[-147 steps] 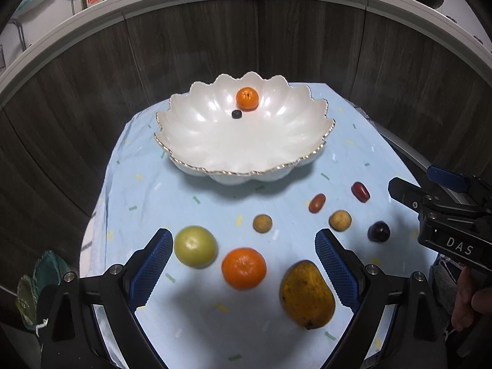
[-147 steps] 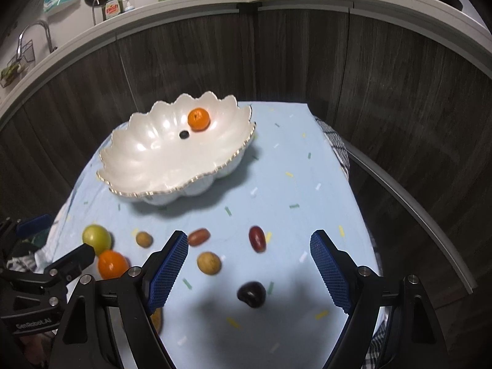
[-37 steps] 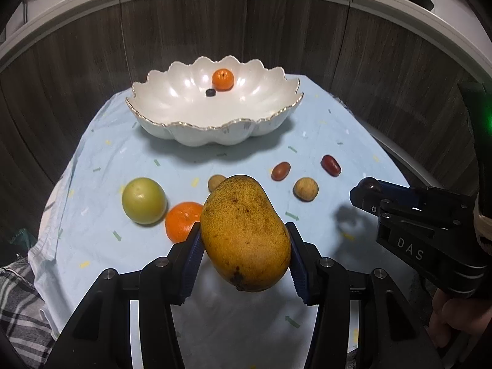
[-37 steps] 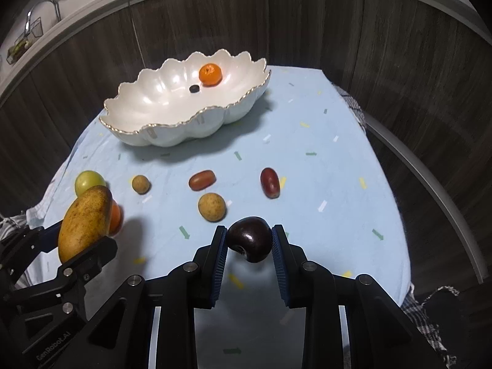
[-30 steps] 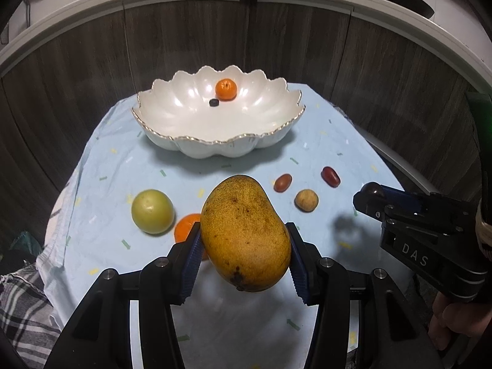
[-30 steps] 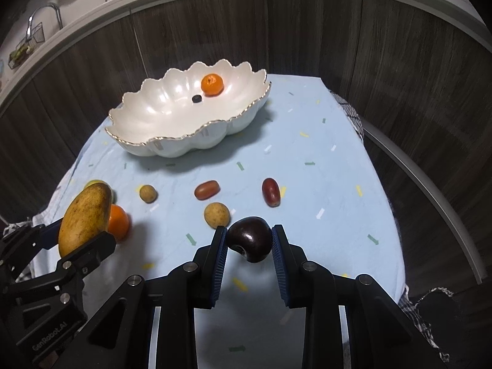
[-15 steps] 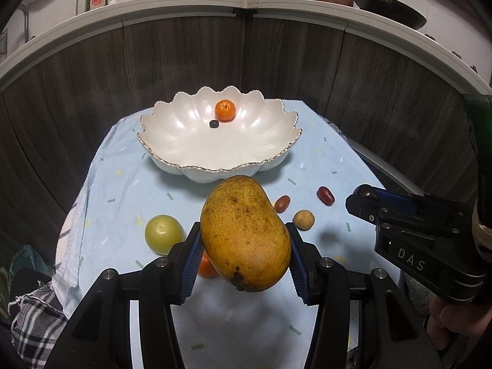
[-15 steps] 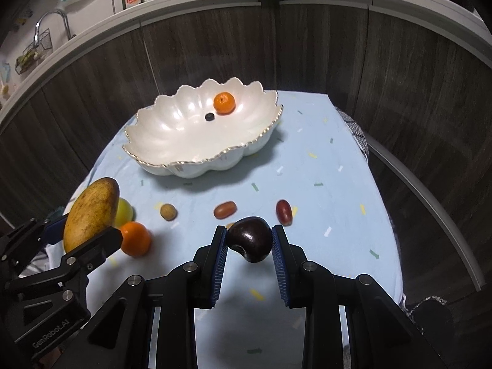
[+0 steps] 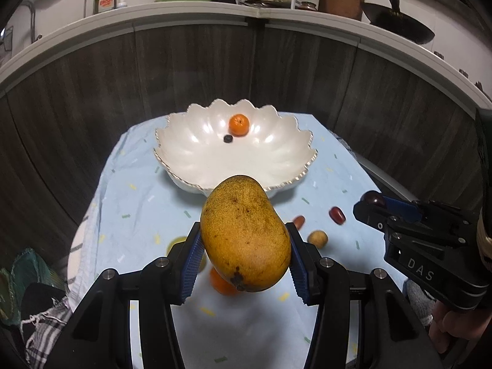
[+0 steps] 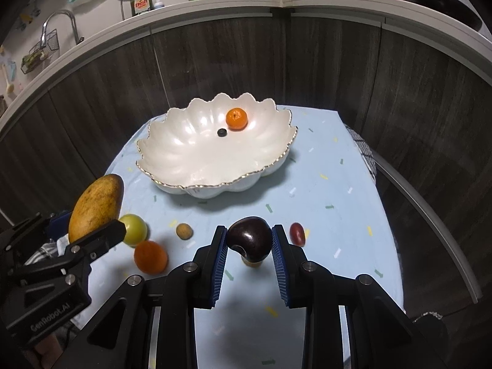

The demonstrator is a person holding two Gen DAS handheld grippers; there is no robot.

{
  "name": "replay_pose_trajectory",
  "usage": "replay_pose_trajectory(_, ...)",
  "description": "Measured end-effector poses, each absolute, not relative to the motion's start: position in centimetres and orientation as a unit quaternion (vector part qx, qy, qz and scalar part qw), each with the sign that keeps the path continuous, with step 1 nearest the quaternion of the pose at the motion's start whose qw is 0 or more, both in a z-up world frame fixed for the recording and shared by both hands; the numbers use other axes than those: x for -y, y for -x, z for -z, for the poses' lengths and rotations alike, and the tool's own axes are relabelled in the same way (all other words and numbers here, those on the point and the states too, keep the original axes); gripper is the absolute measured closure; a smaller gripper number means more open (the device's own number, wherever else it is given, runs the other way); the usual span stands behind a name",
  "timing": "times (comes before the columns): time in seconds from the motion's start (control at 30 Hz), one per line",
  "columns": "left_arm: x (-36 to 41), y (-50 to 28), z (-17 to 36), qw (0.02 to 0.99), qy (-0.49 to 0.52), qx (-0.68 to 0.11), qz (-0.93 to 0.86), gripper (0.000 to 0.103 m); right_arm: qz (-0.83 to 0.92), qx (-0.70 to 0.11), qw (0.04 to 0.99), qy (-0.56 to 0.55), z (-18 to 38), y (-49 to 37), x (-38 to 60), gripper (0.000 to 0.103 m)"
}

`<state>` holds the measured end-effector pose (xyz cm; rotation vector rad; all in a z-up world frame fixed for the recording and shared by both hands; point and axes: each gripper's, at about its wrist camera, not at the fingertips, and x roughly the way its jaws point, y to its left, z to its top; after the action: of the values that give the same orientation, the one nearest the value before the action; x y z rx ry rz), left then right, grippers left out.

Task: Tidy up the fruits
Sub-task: 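Lift the mango with the left tool while the right tool carries the plum toward the bowl, then lower the mango and plum into the white bowl and open both tools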

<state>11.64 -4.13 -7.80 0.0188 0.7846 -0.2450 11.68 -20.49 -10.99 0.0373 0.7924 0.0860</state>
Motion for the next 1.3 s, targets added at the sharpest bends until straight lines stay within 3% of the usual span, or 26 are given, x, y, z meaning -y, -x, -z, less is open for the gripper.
replay_pose_trajectory(0.83, 2.6, -18.2, 6.2, 0.915, -0.014, -0.386, 0.12, 0.053, -0.051, -0.363, 0.93, -0.02, 8.2, -17.6, 19.4, 0.073)
replay_pose_trajectory(1.3, 2.3, -22.9, 7.7, 0.906, -0.018, -0.408, 0.109, 0.053, -0.05, -0.384, 0.922, -0.028, 10.0, -22.2, 19.7, 0.073)
